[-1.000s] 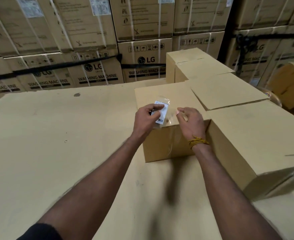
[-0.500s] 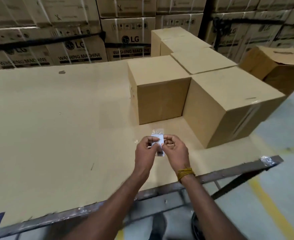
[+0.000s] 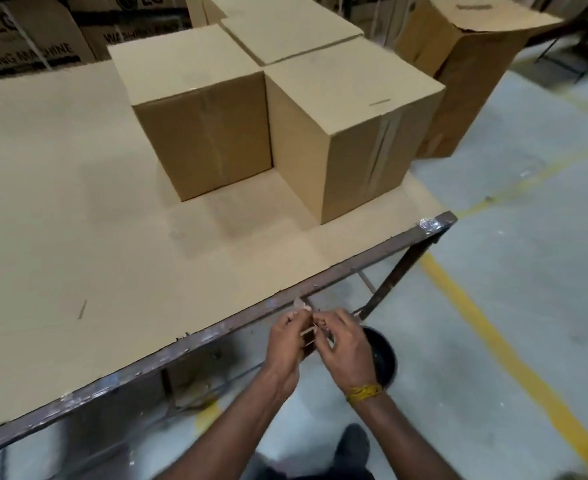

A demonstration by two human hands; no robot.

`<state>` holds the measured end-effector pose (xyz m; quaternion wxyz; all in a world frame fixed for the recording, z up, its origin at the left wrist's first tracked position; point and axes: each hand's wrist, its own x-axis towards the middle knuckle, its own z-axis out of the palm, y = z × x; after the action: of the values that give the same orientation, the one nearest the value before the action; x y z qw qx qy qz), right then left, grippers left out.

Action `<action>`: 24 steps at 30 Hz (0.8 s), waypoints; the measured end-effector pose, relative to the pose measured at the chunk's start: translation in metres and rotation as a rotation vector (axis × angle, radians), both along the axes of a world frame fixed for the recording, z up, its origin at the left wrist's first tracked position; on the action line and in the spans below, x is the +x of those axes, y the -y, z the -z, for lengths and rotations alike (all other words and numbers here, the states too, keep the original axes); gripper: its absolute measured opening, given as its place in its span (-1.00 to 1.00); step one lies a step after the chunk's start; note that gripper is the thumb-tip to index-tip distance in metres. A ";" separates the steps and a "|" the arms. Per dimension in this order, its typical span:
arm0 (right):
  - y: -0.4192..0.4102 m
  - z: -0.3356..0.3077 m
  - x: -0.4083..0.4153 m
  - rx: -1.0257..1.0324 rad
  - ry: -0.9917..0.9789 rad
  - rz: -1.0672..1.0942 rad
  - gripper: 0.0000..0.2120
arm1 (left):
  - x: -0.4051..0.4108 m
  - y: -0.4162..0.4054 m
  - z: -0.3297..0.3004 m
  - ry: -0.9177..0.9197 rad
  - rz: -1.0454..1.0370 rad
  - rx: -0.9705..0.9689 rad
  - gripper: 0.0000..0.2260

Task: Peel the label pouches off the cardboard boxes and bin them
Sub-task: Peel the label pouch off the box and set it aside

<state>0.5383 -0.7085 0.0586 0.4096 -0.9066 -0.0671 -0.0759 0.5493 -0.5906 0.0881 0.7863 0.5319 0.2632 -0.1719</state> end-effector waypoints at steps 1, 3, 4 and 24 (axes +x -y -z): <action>0.014 0.010 -0.004 0.004 -0.017 0.012 -0.74 | 0.000 0.013 0.008 -0.057 -0.011 -0.005 -0.89; 0.042 0.034 -0.012 0.029 -0.076 0.057 -0.73 | 0.000 0.040 0.028 -0.157 -0.036 -0.001 -0.92; 0.058 0.049 -0.014 0.051 -0.110 0.087 -0.73 | -0.001 0.055 0.039 -0.203 -0.045 -0.001 -0.92; 0.188 0.427 -0.015 1.004 -0.936 1.006 -0.42 | 0.016 0.220 0.427 -0.668 0.070 0.157 -0.75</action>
<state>0.5231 -0.8961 -0.3686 0.6662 -0.4773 0.5617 0.1132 0.5655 -0.8110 -0.3389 0.6067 0.5139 0.5002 -0.3429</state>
